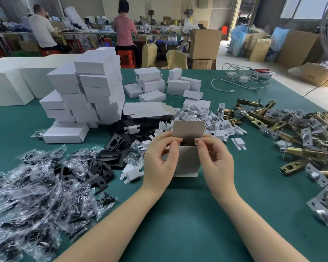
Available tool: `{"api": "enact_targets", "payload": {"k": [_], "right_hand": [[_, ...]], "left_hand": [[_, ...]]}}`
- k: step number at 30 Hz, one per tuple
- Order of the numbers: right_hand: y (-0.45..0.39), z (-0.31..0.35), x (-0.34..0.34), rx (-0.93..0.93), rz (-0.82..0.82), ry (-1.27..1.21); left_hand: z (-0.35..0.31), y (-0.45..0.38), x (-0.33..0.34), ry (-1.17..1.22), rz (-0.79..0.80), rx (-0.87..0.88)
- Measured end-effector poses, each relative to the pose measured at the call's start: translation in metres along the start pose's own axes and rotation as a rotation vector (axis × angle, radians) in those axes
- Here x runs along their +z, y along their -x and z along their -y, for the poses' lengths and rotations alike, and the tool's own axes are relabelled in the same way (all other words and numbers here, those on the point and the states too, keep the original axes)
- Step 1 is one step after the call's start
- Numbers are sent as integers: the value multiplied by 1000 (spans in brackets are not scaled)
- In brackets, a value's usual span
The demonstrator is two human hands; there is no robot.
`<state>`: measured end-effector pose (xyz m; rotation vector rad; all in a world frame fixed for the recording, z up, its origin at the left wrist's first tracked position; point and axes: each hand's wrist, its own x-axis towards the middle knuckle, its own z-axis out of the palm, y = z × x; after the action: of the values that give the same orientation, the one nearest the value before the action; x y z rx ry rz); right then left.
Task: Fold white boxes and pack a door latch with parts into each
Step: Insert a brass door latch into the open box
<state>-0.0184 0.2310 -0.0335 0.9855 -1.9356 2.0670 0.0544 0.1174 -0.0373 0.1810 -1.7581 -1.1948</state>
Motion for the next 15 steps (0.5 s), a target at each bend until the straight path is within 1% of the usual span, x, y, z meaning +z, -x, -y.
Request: {"api": "enact_targets", "payload": {"k": [3,8,12,15], "right_hand": [[-1,3,0,82,-3,-128],[-3,10,-1,60,66,-127],[-4,8,-2,62,85,-88],[-2,5,-3,39,74,-63]], "left_hand": [[-3,3,3,70,-27,-87],[-7,4,3,227,-23,-186],[-5,3,1,136,41,-147],[-2,4,1,84,51,-121]]}}
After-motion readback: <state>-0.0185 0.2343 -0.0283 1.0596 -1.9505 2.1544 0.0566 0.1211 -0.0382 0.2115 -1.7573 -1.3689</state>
